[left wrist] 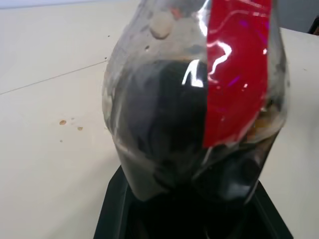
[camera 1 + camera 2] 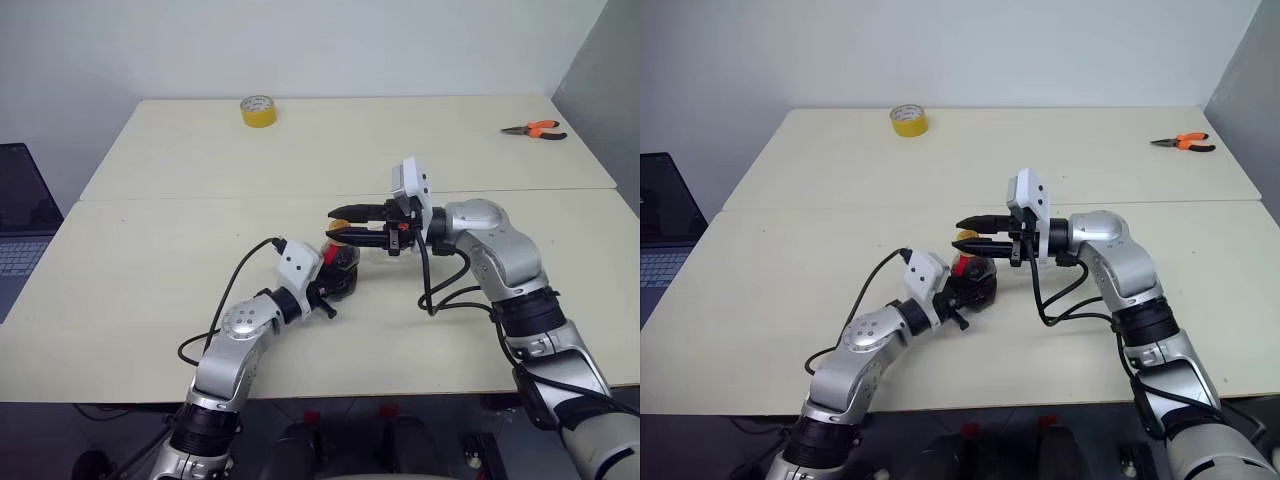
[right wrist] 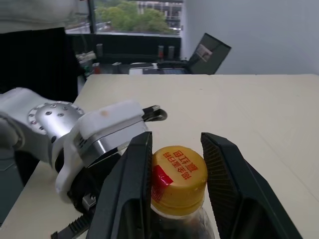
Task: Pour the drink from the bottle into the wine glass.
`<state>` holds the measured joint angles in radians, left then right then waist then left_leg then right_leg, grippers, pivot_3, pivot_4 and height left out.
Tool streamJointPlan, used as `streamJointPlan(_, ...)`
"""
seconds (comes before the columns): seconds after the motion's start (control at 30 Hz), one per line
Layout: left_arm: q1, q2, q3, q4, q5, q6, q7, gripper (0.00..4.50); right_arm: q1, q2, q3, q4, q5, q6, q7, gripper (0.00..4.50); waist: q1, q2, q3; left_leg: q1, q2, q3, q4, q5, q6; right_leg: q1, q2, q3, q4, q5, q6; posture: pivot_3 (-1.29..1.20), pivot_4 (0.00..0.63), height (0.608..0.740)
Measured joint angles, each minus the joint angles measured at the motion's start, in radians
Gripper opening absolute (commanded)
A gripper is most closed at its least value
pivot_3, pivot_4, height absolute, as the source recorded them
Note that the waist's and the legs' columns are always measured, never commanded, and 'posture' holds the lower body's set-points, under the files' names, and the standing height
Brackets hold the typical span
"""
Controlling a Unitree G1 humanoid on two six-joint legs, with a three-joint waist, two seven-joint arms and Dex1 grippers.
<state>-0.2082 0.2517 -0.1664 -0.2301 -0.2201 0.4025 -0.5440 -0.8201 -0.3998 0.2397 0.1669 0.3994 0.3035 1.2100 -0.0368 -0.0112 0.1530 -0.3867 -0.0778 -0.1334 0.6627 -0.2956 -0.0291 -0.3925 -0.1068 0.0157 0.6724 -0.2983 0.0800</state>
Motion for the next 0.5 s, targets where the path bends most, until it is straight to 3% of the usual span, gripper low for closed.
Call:
streamJointPlan(0.23,0.005,0.011,-0.001,-0.004,-0.001,0.005,-0.015,0.76,-0.065,-0.007,0.029,0.09,-0.028,-0.062,0.135,1.2,0.002,0.0,0.0,0.003,0.0,0.0,-0.001,0.0,0.0,0.004,0.0,0.0,-0.002,0.0,0.0,0.0,0.15,0.74)
streamJointPlan(0.5,0.007,0.01,0.003,-0.004,-0.002,0.006,-0.012,0.74,-0.109,0.032,0.027,0.182,-0.053,-0.118,0.182,1.2,0.003,0.0,0.0,0.003,0.0,-0.001,-0.001,0.0,0.0,0.003,0.0,0.0,-0.001,0.0,0.0,0.0,0.15,0.74)
